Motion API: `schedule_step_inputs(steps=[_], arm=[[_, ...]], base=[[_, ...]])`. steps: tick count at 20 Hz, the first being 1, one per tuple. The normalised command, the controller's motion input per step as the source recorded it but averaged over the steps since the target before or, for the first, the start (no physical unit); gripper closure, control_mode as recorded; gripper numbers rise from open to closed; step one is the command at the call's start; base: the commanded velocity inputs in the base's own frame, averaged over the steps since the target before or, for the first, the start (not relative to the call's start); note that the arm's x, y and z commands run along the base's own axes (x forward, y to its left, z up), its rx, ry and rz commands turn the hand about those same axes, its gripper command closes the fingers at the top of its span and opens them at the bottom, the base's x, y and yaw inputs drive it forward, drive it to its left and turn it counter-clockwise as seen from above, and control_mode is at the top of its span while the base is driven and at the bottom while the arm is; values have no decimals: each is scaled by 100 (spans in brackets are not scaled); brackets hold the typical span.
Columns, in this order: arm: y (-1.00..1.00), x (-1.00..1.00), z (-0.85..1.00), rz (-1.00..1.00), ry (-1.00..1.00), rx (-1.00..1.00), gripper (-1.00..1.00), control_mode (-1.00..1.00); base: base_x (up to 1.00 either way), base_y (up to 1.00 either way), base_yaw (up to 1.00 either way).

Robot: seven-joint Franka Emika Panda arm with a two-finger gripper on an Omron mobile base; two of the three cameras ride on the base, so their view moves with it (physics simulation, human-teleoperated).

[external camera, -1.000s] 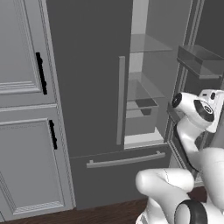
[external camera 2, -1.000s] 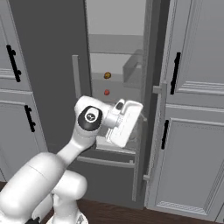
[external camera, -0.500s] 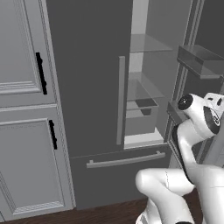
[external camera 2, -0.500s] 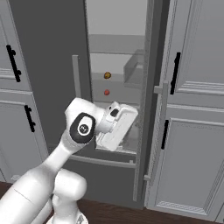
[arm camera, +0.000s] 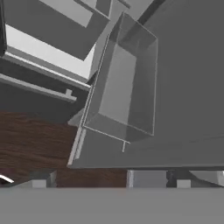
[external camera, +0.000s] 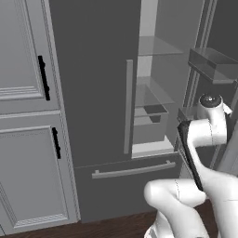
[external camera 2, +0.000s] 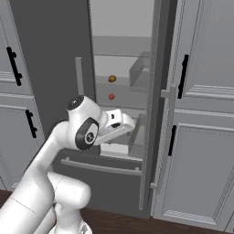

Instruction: Take the strawberry from the fridge and place it on top of the pancake, located on the dining counter.

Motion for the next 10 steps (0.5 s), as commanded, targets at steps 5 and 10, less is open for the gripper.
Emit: schedule_step_inputs(steps=[5,10], arm=[[63,41,-11,-17,-49,79,-100,-100],[82,7,52,-12,-40,26,-100,-100]], base=[[0,0,0],[0,0,0]])
